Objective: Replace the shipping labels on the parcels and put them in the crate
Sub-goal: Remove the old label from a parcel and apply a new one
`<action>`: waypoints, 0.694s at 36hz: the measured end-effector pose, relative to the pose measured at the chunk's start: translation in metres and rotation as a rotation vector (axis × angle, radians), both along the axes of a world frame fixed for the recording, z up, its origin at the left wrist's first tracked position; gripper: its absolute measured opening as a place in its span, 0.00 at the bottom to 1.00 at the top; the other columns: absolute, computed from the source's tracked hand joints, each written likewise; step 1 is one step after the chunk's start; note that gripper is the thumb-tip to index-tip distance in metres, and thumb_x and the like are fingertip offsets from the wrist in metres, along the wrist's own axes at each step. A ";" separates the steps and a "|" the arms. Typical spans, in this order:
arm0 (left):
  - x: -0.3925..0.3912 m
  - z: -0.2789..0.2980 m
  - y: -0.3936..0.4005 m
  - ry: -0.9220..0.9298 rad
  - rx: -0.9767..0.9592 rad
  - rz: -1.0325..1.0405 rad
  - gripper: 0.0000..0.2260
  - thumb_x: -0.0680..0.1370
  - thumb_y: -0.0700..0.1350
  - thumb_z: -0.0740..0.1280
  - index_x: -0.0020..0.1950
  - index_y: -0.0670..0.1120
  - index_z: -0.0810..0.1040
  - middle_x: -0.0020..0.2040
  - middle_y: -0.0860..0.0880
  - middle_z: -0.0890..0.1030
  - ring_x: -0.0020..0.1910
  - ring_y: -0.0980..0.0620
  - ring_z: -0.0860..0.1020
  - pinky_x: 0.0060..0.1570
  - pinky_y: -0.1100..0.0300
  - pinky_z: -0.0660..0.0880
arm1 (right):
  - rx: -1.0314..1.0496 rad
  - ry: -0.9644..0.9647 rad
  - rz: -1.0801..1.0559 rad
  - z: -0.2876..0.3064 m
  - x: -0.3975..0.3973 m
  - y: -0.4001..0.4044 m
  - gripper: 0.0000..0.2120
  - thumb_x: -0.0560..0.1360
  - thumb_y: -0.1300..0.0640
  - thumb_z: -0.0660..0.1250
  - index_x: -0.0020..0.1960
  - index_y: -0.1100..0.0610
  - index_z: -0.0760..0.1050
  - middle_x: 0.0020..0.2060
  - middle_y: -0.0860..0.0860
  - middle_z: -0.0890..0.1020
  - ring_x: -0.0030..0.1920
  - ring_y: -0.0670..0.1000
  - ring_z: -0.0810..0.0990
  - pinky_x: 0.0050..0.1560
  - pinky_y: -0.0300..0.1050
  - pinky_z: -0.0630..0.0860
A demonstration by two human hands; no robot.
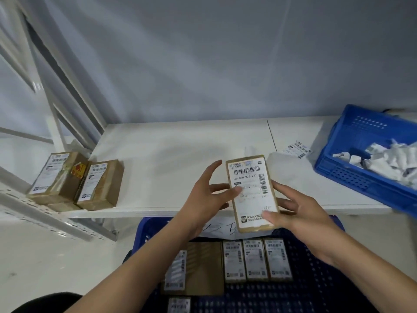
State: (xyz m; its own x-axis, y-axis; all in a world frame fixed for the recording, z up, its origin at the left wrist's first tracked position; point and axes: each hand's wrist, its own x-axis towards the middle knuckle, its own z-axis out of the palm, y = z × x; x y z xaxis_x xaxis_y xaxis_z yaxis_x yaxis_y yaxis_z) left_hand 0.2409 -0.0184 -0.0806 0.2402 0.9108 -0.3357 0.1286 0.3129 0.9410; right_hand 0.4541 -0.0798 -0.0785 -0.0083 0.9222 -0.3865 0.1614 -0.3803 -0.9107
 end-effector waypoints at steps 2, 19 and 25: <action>-0.003 -0.004 0.000 0.040 0.017 0.002 0.36 0.75 0.48 0.77 0.76 0.65 0.63 0.60 0.50 0.83 0.61 0.52 0.81 0.60 0.49 0.81 | -0.014 0.008 0.040 -0.005 -0.001 0.001 0.36 0.71 0.62 0.77 0.71 0.36 0.71 0.56 0.43 0.85 0.62 0.45 0.80 0.65 0.50 0.76; -0.007 -0.014 0.027 0.082 0.050 0.037 0.19 0.74 0.42 0.77 0.63 0.53 0.78 0.53 0.49 0.87 0.55 0.49 0.85 0.51 0.47 0.84 | -0.082 -0.019 0.144 -0.013 -0.006 0.054 0.32 0.73 0.46 0.76 0.73 0.38 0.66 0.56 0.44 0.84 0.54 0.41 0.84 0.60 0.46 0.79; 0.008 -0.011 0.027 0.117 0.049 -0.063 0.19 0.76 0.42 0.75 0.65 0.56 0.78 0.52 0.51 0.87 0.54 0.52 0.84 0.50 0.48 0.84 | -0.077 0.037 0.114 -0.007 -0.009 0.058 0.16 0.73 0.46 0.76 0.59 0.44 0.78 0.49 0.40 0.86 0.49 0.39 0.84 0.50 0.36 0.79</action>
